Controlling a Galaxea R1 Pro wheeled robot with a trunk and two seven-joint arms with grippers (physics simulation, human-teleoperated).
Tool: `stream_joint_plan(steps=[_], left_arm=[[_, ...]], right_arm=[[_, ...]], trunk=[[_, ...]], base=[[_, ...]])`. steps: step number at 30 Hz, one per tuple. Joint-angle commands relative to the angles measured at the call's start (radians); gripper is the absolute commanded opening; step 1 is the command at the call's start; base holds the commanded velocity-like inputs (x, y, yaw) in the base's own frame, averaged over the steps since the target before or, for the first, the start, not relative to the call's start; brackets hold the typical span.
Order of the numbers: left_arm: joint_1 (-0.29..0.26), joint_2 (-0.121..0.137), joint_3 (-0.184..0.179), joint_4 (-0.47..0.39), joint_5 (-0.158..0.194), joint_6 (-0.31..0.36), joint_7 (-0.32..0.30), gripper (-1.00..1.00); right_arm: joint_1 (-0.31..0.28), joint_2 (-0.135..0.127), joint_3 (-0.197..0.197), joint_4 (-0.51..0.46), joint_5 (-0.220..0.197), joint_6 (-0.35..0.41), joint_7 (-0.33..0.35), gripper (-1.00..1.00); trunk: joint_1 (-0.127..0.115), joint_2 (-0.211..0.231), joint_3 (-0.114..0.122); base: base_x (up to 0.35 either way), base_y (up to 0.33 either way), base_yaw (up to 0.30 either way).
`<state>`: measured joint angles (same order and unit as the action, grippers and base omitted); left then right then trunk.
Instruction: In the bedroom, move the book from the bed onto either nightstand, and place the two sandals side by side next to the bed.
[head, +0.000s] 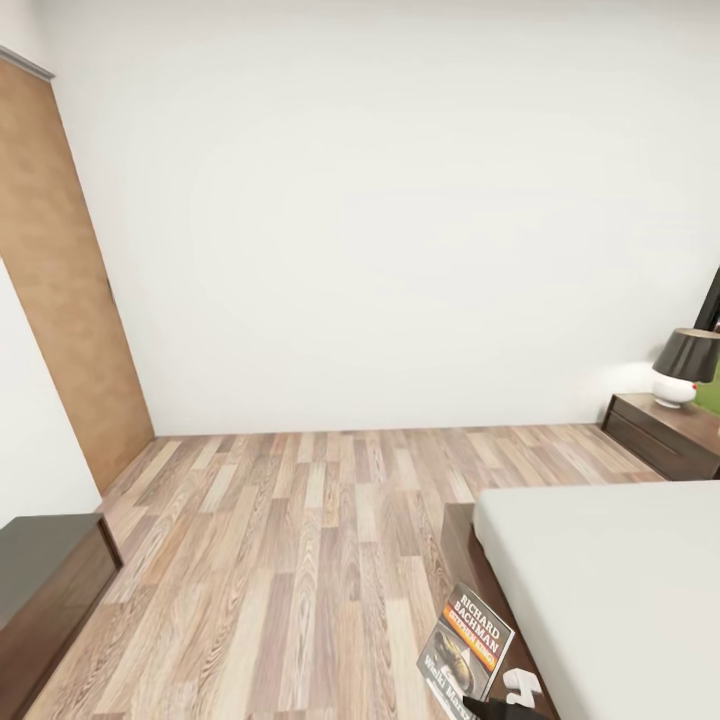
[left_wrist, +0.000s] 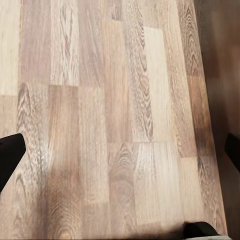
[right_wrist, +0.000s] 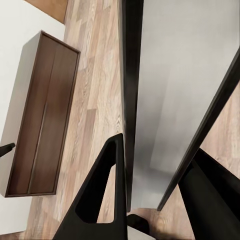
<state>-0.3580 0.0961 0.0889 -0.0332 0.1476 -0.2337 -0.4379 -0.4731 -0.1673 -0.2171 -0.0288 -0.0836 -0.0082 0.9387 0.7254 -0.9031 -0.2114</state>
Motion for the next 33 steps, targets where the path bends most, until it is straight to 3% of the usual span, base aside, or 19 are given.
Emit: stream_joint_plan(steps=[1,16,33], left_arm=[[-0.001,0.000,0.008,0.001,0.003,0.000,-0.007,1.00],[-0.001,0.001,0.008,0.002,0.003,0.001,-0.007,1.00],[-0.001,0.001,0.008,0.002,0.003,0.002,-0.007,1.00]], right_arm=[[-0.001,0.000,0.004,0.001,-0.010,0.000,0.005,-1.00],[-0.001,0.000,0.004,0.001,-0.010,0.001,0.005,-1.00],[-0.001,0.000,0.004,0.001,-0.010,0.001,0.005,-1.00]], trunk=[[0.001,-0.001,-0.001],[0.001,-0.001,-0.001],[0.001,-0.001,-0.001]], base=[[0.290,0.000,0.000],[0.327,0.008,0.000],[0.322,0.138,0.000]])
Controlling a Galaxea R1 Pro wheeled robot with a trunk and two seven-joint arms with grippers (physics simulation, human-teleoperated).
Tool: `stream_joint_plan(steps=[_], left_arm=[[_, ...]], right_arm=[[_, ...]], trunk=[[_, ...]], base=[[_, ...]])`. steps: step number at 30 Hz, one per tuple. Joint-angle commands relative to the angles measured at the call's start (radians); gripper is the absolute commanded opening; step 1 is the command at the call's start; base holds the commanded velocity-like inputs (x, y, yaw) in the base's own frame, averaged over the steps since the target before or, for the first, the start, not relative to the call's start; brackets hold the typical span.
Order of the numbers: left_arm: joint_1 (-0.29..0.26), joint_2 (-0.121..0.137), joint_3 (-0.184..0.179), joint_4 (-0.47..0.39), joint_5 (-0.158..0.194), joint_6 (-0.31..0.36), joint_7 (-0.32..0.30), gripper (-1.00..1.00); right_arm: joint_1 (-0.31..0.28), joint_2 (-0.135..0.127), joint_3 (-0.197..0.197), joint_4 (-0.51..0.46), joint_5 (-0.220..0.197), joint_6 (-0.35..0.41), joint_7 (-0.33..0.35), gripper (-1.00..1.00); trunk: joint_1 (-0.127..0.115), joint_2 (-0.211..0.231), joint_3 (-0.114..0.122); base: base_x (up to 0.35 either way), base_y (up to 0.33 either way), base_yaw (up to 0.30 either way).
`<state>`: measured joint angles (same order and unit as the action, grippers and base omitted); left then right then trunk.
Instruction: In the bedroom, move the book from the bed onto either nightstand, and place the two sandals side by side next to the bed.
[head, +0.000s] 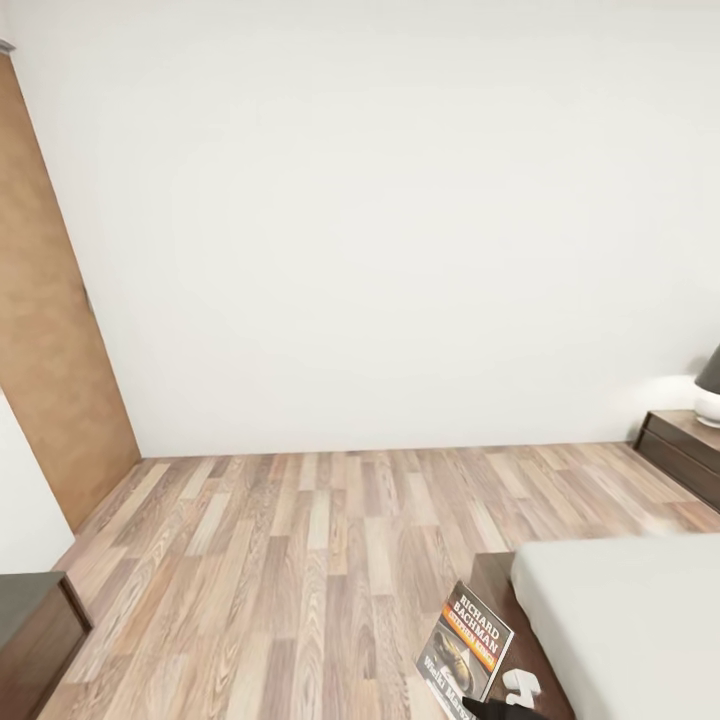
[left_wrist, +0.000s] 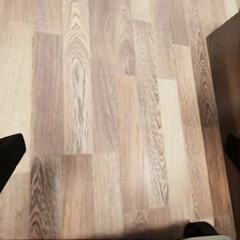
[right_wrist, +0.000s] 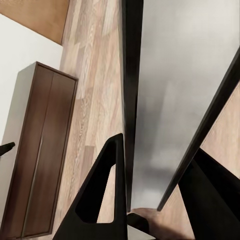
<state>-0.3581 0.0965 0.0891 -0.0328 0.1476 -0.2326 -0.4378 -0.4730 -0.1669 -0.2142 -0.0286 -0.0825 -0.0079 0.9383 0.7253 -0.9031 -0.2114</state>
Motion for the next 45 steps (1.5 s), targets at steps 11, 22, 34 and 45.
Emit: stream_joint_plan(steps=[11,22,34,45], left_arm=[[-0.001,-0.001,0.006,0.001,0.003,0.001,-0.007,1.00],[-0.001,-0.001,0.004,0.002,0.003,0.001,-0.007,1.00],[-0.001,-0.001,0.004,0.002,0.002,0.001,-0.006,1.00],[-0.001,-0.002,0.004,0.002,0.002,0.001,-0.007,1.00]], right_arm=[[-0.001,0.000,0.001,0.001,-0.011,0.000,0.005,-1.00],[-0.001,0.000,0.001,0.001,-0.011,0.000,0.005,-1.00],[-0.001,0.000,0.001,0.001,-0.011,0.000,0.005,-1.00],[-0.001,0.000,0.001,0.001,-0.011,0.000,0.005,-1.00]], trunk=[[0.001,-0.001,-0.001],[0.001,-0.001,-0.001],[0.001,-0.001,-0.001],[0.001,-0.001,-0.001]], base=[[0.303,0.168,0.000],[0.302,0.169,0.000],[0.312,0.102,0.000],[0.323,0.003,0.000]])
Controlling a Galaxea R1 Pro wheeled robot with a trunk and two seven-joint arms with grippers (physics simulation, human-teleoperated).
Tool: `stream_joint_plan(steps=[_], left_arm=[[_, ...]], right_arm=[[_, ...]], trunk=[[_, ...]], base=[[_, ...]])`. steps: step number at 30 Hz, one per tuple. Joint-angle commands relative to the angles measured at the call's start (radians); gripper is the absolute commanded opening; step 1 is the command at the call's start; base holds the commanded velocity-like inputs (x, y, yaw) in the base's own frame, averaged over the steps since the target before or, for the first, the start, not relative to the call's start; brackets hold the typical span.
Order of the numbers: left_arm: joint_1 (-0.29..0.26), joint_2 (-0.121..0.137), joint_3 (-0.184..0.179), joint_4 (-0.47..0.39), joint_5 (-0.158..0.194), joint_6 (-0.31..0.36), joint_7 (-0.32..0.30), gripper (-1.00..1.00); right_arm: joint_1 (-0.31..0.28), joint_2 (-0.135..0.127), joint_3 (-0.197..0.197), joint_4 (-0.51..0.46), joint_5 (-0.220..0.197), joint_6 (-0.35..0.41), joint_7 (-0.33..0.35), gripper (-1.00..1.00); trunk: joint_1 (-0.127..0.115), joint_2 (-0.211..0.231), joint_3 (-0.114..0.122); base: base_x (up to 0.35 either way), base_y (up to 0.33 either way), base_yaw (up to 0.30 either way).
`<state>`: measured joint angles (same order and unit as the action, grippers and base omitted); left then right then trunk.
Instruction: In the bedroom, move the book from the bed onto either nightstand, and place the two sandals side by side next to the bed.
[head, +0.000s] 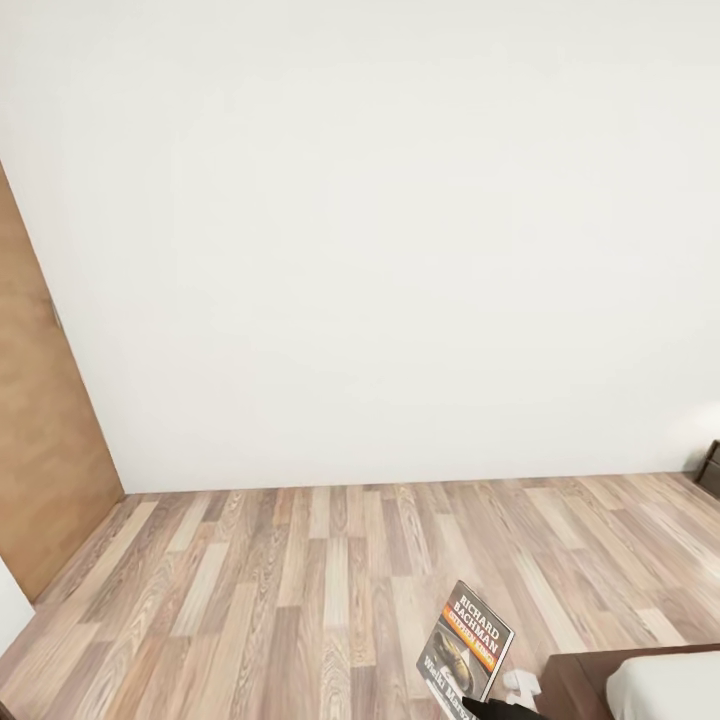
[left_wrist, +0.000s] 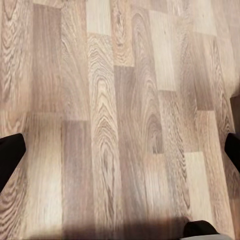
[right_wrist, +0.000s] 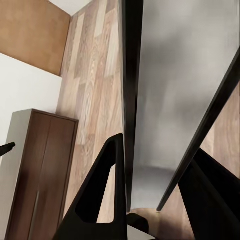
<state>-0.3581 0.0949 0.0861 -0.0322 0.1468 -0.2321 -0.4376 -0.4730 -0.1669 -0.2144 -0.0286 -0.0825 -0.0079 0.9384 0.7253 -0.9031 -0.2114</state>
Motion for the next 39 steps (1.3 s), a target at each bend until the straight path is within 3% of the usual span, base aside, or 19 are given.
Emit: stream_joint_plan(steps=[1,39], left_arm=[[-0.001,0.000,0.007,0.001,0.003,0.001,-0.007,1.00],[-0.001,-0.001,0.007,0.001,0.003,0.001,-0.006,1.00]], right_arm=[[-0.001,0.000,0.001,0.001,-0.011,0.000,0.005,-1.00],[-0.001,0.000,0.001,0.001,-0.011,0.000,0.005,-1.00]], trunk=[[0.001,-0.001,-0.001],[0.001,-0.001,-0.001]], base=[[0.323,0.000,0.000],[0.323,0.000,0.000]])
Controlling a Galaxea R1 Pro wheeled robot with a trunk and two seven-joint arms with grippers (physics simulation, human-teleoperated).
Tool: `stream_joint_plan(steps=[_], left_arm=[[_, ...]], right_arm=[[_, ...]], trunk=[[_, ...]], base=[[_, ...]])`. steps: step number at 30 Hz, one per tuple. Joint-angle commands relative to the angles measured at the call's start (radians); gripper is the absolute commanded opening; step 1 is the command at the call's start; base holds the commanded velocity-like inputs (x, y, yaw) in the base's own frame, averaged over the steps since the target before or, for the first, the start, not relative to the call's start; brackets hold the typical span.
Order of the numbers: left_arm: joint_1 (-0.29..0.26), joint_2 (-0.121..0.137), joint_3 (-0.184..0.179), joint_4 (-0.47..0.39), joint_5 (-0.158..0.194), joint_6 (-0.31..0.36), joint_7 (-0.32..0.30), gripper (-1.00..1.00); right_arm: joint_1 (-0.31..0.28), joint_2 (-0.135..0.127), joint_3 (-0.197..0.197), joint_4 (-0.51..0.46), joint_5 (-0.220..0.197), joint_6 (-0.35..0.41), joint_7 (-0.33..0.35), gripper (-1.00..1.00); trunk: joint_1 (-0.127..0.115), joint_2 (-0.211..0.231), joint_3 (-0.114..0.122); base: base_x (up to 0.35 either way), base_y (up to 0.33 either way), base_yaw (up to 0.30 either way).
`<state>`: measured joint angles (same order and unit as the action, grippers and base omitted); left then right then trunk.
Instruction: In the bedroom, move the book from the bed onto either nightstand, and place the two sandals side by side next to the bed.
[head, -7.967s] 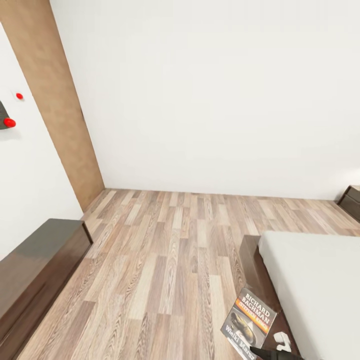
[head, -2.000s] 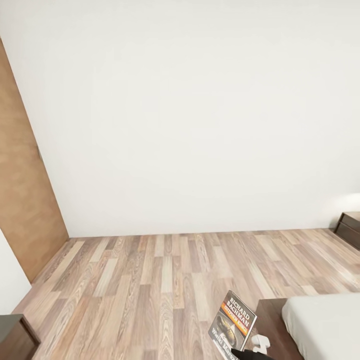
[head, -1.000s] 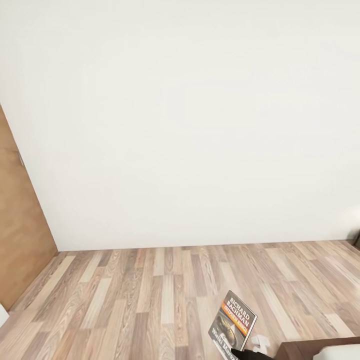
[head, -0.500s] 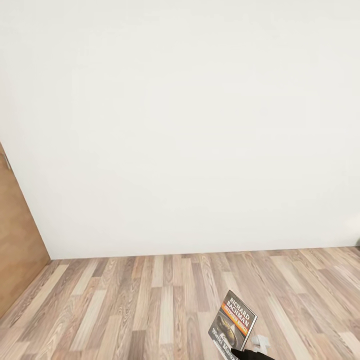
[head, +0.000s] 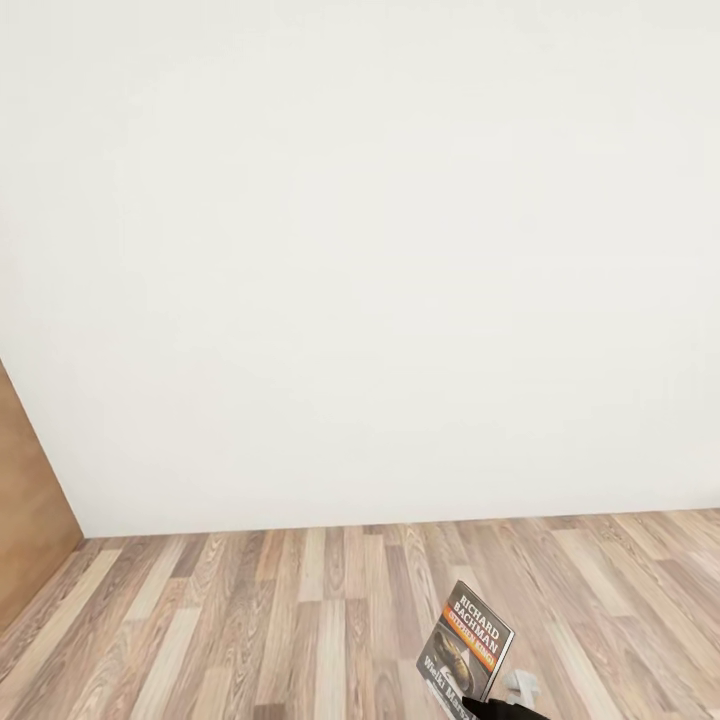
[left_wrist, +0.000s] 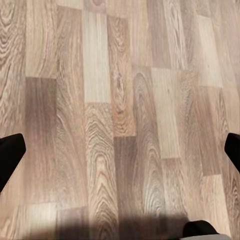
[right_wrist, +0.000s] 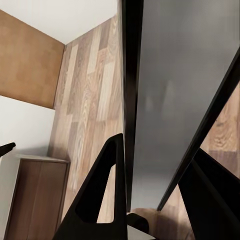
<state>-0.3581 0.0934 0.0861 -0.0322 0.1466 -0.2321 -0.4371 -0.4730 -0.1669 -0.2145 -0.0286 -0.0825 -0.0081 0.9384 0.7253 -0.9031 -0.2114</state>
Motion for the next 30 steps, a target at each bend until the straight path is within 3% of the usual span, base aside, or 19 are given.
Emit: stream_joint_plan(steps=[1,30], left_arm=[[-0.001,0.000,0.007,0.001,0.003,0.001,-0.007,1.00],[-0.001,0.000,0.008,0.001,0.003,0.001,-0.007,1.00]], right_arm=[[-0.001,0.000,0.001,0.001,-0.011,0.000,0.005,-1.00],[-0.001,0.000,0.001,0.001,-0.011,0.000,0.005,-1.00]], trunk=[[0.001,-0.001,-0.001],[0.001,-0.001,-0.001]], base=[[0.323,0.000,0.000],[0.324,0.000,0.000]])
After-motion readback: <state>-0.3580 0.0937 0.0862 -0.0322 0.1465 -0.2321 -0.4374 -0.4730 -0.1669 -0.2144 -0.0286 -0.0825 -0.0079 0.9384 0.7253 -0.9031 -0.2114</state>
